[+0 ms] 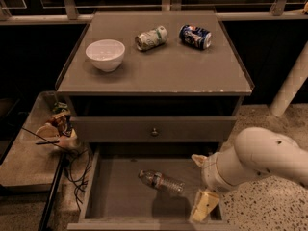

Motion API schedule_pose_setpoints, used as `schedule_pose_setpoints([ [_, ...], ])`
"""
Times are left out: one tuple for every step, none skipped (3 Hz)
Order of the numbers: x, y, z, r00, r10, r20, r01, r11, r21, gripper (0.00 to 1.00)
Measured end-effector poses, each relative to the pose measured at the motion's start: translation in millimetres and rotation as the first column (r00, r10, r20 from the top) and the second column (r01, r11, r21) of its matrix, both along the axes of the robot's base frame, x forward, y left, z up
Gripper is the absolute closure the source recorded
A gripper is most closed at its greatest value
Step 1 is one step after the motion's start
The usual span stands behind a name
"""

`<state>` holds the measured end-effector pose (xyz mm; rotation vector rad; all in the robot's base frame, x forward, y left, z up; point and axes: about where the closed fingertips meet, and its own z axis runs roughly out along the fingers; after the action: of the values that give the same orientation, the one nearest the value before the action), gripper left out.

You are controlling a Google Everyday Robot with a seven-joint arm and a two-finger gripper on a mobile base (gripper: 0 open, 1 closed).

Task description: Pick water bottle from middle drawer and place on counter

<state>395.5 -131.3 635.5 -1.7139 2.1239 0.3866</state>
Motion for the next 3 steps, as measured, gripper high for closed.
schedule_pose_setpoints([
  [14.6,-4.0,-33.9,0.9993,-0.015,0.035,0.015,1.000,0.024,0.00],
  [33.1,-12.6,-74.9,0.9968,-0.079,0.009,0.079,0.997,0.026,0.00],
  [32.2,-12.4,-77.6,0.9963,-0.086,0.002,0.085,0.996,0.028,0.00],
])
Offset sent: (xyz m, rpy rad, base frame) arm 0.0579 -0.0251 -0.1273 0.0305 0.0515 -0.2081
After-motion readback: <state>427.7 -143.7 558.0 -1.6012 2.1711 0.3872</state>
